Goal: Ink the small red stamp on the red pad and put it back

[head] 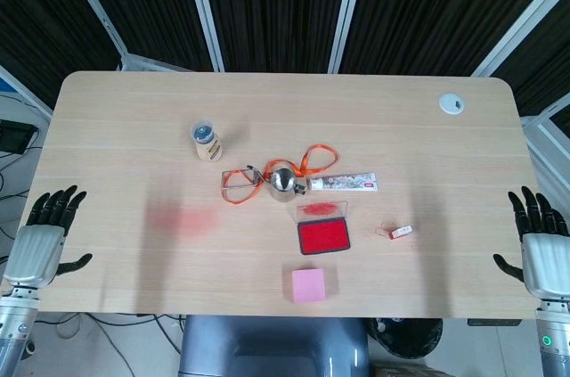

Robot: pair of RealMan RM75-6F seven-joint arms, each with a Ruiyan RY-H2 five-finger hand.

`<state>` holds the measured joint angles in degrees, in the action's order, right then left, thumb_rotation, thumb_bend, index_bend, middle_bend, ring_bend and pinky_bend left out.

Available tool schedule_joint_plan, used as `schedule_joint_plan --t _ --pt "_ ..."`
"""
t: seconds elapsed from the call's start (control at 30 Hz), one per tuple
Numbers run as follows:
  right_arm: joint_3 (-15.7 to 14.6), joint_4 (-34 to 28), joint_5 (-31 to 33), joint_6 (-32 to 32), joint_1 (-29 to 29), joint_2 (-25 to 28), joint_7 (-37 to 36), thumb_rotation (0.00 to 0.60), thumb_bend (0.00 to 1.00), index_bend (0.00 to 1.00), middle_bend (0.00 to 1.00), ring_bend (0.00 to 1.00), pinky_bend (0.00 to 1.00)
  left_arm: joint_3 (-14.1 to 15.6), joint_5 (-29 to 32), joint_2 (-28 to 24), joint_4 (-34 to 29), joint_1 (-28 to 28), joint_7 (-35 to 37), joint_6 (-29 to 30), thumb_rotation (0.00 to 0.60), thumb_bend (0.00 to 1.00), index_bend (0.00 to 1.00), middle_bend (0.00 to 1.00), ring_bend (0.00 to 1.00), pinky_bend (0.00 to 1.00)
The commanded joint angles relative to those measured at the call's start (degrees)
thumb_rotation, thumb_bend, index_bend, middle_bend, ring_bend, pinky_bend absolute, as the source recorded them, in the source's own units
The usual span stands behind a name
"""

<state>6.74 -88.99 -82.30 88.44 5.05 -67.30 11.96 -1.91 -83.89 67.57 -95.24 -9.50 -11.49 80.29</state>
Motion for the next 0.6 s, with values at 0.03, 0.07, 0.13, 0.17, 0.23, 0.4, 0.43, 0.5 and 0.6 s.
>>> schedule_joint_plan --t 0.03,0.07,0.13,0.17,0.23,0.4,0.43,0.5,0.6 --pt "-0.10 -0.06 -0.23 -0.07 0.02 0.06 0.03 0.600 0.05 0.00 0.00 0.00 0.19 -0.01 -0.01 0.01 0.07 -0.02 -0.04 0.00 0.600 0.04 0.00 0.00 0.00 0.00" --pt "-0.14 -0.09 -0.32 -0.10 0.03 0.10 -0.02 0.600 0.06 0.00 0.00 0.00 0.19 -0.03 -0.01 0.02 0.07 -0.04 -0.04 -0.01 0.600 0.04 0.00 0.00 0.00 0.00" --pt "-0.29 -0.22 -0.72 -0.18 0.06 0.20 -0.41 0.600 0.07 0.00 0.00 0.00 0.19 -0.04 0.01 0.02 0.04 -0.04 0.05 -0.02 0.600 0.04 0.00 0.00 0.00 0.00" --pt "-0.37 -0.27 -1.05 -0.15 0.10 0.28 -0.71 0.600 0.07 0.00 0.00 0.00 0.19 -0.04 -0.02 0.00 0.04 -0.03 0.08 0.01 0.600 0.04 0.00 0.00 0.00 0.00" --pt "-0.63 -0.36 -2.22 -0.05 0.27 0.50 -1.69 0.600 0.09 0.00 0.00 0.00 0.19 -0.03 -0.14 -0.01 0.08 -0.01 0.15 0.12 0.600 0.04 0.00 0.00 0.00 0.00" --pt "-1.46 -0.33 -5.37 -0.50 1.14 1.26 -3.48 0.600 0.11 0.01 0.00 0.00 0.19 -0.22 -0.23 0.20 0.35 -0.10 0.59 0.24 0.600 0.04 0.00 0.00 0.00 0.00" --pt "-1.52 -0.40 -5.88 -0.77 1.47 1.42 -3.48 0.600 0.11 0.01 0.00 0.00 0.19 -0.33 -0.15 0.27 0.43 -0.21 0.71 0.14 0.600 0.04 0.00 0.00 0.00 0.00" --pt "-1.59 -0.50 -6.51 -1.49 2.10 1.64 -3.26 0.600 0.12 0.02 0.00 0.00 0.20 -0.47 -0.03 0.32 0.59 -0.40 0.99 -0.12 0.600 0.04 0.00 0.00 0.00 0.00" --pt "-1.40 -0.66 -6.44 -3.63 3.48 1.68 -1.93 0.600 0.12 0.05 0.02 0.01 0.20 -0.56 0.00 0.22 0.59 -0.54 1.60 -0.31 0.600 0.04 0.00 0.00 0.00 0.00"
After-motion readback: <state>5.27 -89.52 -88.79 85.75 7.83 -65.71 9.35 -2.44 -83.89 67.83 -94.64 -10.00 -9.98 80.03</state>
